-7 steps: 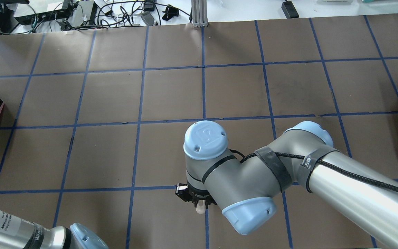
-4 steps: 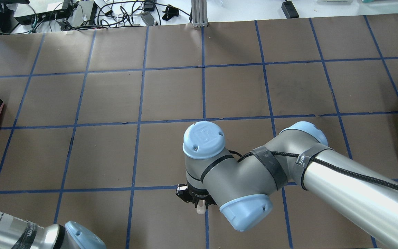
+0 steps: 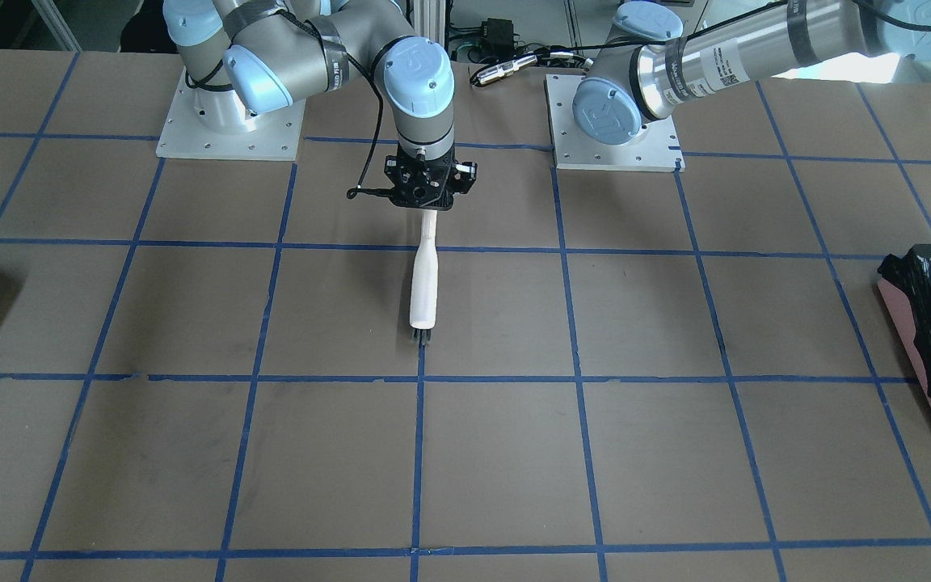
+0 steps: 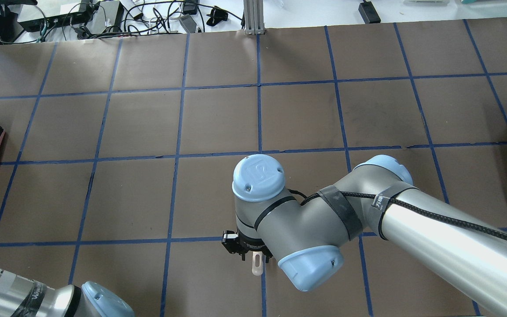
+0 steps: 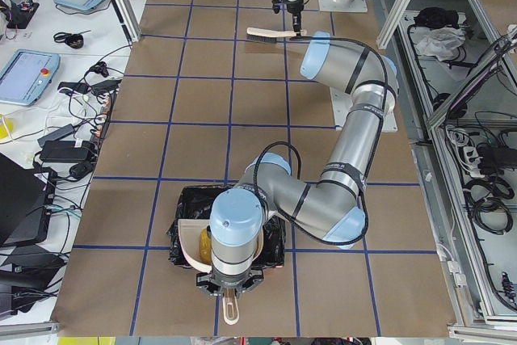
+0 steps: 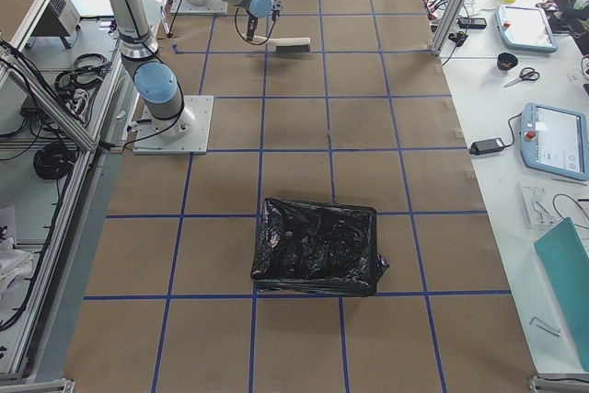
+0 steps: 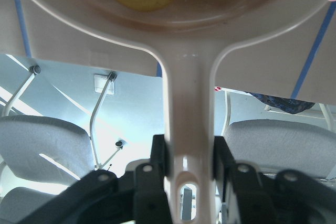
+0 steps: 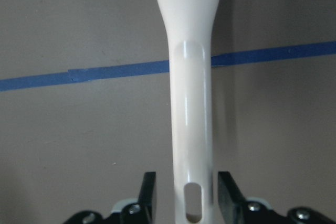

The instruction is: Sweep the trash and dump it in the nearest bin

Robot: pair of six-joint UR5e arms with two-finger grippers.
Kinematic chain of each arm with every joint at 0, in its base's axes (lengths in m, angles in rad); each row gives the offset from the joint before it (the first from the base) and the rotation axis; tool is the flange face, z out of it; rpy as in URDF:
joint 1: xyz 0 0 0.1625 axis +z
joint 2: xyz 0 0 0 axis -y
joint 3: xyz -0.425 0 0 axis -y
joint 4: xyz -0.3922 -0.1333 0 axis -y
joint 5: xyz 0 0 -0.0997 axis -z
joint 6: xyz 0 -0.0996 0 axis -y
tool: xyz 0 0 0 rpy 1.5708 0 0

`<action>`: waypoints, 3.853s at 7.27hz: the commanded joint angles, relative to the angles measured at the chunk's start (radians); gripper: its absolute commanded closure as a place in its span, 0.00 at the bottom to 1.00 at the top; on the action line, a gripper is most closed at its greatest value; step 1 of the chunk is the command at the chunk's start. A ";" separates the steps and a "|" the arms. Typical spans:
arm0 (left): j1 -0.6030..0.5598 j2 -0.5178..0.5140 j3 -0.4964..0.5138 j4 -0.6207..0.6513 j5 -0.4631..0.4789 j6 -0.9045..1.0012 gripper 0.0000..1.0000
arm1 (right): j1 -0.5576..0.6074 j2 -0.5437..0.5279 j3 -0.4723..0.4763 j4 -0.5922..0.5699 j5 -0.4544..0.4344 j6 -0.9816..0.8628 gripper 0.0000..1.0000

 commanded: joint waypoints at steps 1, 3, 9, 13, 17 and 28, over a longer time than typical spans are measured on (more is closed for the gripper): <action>-0.043 0.019 -0.087 0.145 0.049 0.007 1.00 | 0.000 0.002 -0.001 -0.010 -0.015 0.000 0.38; -0.076 0.088 -0.256 0.366 0.137 0.048 1.00 | -0.008 -0.007 -0.039 -0.038 -0.026 -0.006 0.36; -0.135 0.162 -0.397 0.559 0.243 0.065 1.00 | -0.278 -0.011 -0.671 0.514 -0.109 -0.432 0.21; -0.136 0.209 -0.396 0.558 0.190 0.069 1.00 | -0.462 -0.097 -0.633 0.515 -0.192 -0.572 0.18; -0.176 0.289 -0.400 0.370 0.101 -0.061 1.00 | -0.477 -0.165 -0.505 0.269 -0.190 -0.563 0.00; -0.607 0.364 -0.621 0.189 -0.006 -1.095 1.00 | -0.516 -0.162 -0.611 0.554 -0.184 -0.572 0.00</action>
